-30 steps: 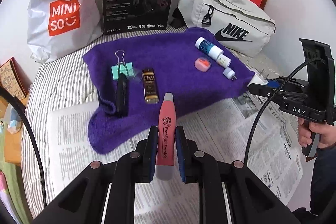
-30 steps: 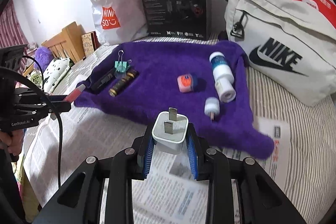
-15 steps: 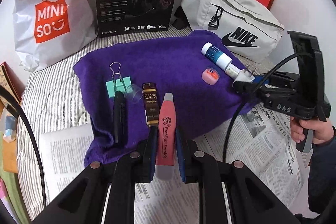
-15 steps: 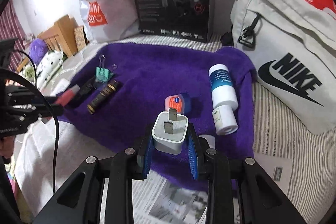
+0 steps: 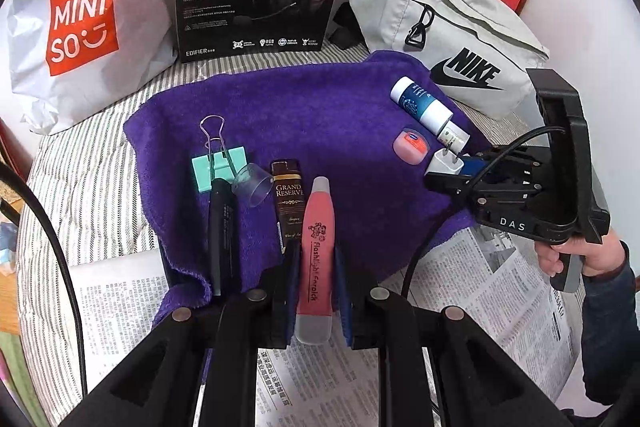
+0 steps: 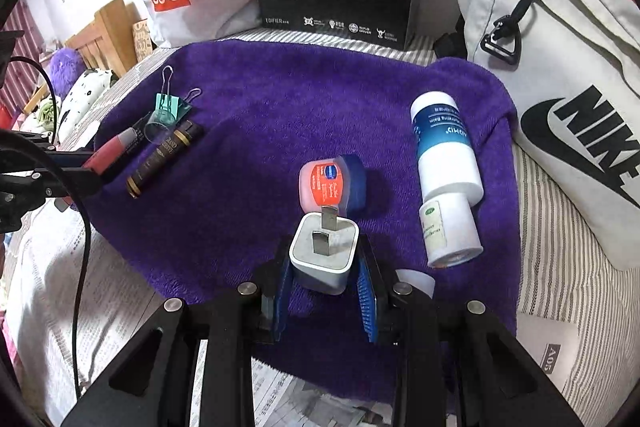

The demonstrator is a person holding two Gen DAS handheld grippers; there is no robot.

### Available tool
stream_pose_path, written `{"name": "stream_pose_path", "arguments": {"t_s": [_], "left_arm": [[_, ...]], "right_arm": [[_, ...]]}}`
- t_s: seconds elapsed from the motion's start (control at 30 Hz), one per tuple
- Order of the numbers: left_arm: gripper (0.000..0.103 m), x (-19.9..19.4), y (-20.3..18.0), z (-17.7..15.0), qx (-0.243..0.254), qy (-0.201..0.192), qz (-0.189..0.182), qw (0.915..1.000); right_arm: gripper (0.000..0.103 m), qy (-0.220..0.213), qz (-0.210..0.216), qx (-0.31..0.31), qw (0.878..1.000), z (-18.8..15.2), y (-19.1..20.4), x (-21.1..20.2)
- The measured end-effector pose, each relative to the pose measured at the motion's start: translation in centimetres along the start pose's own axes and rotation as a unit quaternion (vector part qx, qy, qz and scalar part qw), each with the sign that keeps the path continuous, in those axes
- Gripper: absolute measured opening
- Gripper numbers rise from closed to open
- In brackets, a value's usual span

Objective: Organize rigid objects
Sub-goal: 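Lower the highlighter beside the bottle while the right tool sets the charger beside the tin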

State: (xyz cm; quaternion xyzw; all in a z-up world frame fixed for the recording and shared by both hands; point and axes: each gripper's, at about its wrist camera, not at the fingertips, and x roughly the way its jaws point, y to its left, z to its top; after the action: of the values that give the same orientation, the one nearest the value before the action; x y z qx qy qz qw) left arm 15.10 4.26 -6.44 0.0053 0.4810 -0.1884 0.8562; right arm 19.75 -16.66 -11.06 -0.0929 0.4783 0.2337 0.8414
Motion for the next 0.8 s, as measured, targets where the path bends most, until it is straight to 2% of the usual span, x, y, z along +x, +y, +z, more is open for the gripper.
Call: {"name": "stream_pose_path", "arguments": {"t_s": [0.27, 0.5, 0.8], "left_arm": [[0.017, 0.5, -0.1, 0.3, -0.004, 0.009, 0.001, 0.9999], [0.017, 1.0, -0.5, 0.9, -0.002, 0.016, 0.006, 0.9999], [0.017, 2.8, -1.5, 2.3, -0.001, 0.024, 0.02, 0.9995]], "right_arm": [[0.03, 0.002, 0.009, -0.002, 1.0, 0.0, -0.2, -0.1], [0.04, 0.006, 0.015, 0.016, 1.0, -0.2, -1.0, -0.6], [0.04, -0.006, 0.014, 0.024, 1.0, -1.1, -1.5, -2.7]]}}
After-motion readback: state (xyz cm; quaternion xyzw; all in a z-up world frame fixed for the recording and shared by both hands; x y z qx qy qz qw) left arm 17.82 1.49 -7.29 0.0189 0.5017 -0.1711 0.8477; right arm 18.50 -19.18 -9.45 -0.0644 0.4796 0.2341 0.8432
